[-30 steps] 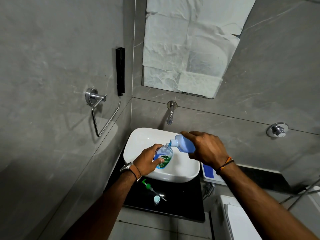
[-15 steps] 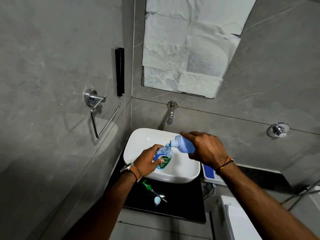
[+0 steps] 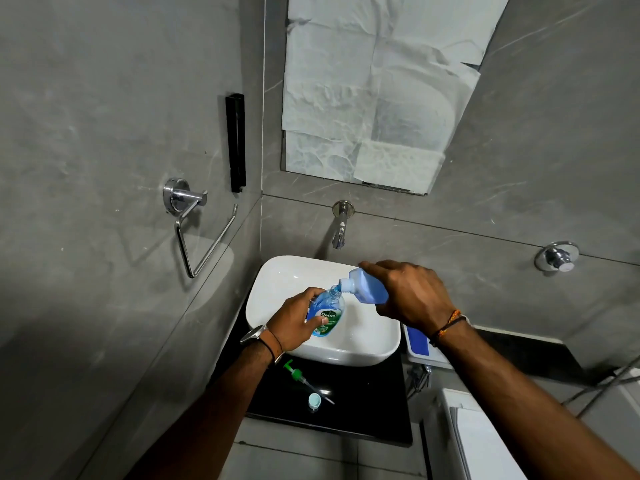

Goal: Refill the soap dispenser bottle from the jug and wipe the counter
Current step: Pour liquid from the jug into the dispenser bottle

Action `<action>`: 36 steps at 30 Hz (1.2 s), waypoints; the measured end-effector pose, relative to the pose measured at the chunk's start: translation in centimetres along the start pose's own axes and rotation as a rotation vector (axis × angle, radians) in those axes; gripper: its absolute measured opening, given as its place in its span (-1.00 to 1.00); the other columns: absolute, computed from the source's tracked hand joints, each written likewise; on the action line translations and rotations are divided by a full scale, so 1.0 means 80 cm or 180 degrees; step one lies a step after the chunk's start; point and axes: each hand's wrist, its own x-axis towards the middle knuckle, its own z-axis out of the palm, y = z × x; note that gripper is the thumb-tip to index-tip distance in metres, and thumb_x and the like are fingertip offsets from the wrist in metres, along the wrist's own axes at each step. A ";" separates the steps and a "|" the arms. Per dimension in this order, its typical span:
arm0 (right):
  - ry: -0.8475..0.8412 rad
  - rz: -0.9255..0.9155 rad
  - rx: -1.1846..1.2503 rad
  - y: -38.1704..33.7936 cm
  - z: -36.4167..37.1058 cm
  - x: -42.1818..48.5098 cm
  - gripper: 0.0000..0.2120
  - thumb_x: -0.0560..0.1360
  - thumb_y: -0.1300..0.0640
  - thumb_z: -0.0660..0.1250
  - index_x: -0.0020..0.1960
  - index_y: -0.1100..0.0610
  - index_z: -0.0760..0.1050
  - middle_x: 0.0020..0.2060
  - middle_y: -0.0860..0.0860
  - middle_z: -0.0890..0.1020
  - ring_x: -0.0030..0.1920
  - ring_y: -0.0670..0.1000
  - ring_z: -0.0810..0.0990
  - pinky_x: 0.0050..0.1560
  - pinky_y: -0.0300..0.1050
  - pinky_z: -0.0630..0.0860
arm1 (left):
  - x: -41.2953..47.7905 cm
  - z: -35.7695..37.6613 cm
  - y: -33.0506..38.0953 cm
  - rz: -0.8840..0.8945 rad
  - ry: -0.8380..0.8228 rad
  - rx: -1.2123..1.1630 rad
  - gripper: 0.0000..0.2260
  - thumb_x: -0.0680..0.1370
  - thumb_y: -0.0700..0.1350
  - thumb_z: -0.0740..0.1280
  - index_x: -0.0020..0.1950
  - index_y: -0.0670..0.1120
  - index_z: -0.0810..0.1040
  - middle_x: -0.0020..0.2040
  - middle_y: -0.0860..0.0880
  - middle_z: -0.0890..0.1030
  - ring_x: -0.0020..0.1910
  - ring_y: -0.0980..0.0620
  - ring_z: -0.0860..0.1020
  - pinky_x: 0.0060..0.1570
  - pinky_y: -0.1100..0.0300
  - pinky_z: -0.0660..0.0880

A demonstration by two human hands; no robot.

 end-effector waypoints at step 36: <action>0.0130 -0.0083 -0.0053 0.001 -0.004 0.004 -0.22 0.32 -0.02 0.51 0.50 -0.18 0.35 0.22 -0.09 0.65 0.00 0.13 0.67 -0.16 -0.13 0.49 | 0.004 -0.001 -0.002 0.0013 0.0030 -0.0045 -0.60 0.51 -0.06 0.43 0.30 0.06 0.39 0.12 0.14 0.57 0.07 0.14 0.58 -0.06 0.55 0.47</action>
